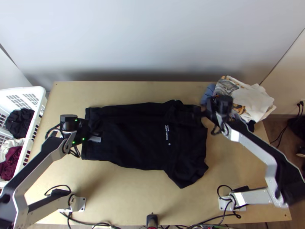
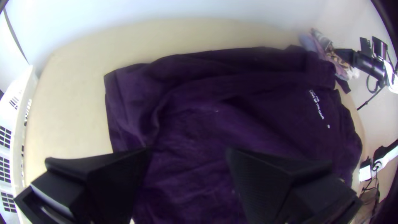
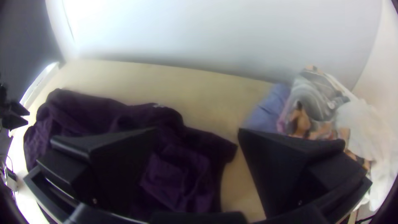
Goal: Fold the t-shirt
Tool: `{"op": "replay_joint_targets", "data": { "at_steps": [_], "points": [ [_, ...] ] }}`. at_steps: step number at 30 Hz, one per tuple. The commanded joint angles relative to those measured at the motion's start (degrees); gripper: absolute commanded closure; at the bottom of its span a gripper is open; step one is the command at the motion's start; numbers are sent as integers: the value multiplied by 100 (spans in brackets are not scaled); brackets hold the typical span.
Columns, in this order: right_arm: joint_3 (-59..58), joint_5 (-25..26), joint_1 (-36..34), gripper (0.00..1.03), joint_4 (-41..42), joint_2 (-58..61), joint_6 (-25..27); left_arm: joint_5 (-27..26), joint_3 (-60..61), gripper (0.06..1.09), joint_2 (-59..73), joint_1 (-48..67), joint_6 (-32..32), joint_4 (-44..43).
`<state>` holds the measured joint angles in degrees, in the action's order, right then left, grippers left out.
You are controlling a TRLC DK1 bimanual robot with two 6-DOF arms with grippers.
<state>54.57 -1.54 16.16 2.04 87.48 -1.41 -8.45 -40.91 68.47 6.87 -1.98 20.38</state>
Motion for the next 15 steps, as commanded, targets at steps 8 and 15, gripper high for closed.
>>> {"op": "replay_joint_targets", "data": {
  "at_steps": [8,15],
  "points": [
    [2638,-30,1012,13,-301,2792,-298,-131,4,19,-615,112,268,827],
    [2744,-136,1284,13,-582,3055,-263,-122,65,19,-510,95,189,853]
  ]
}}
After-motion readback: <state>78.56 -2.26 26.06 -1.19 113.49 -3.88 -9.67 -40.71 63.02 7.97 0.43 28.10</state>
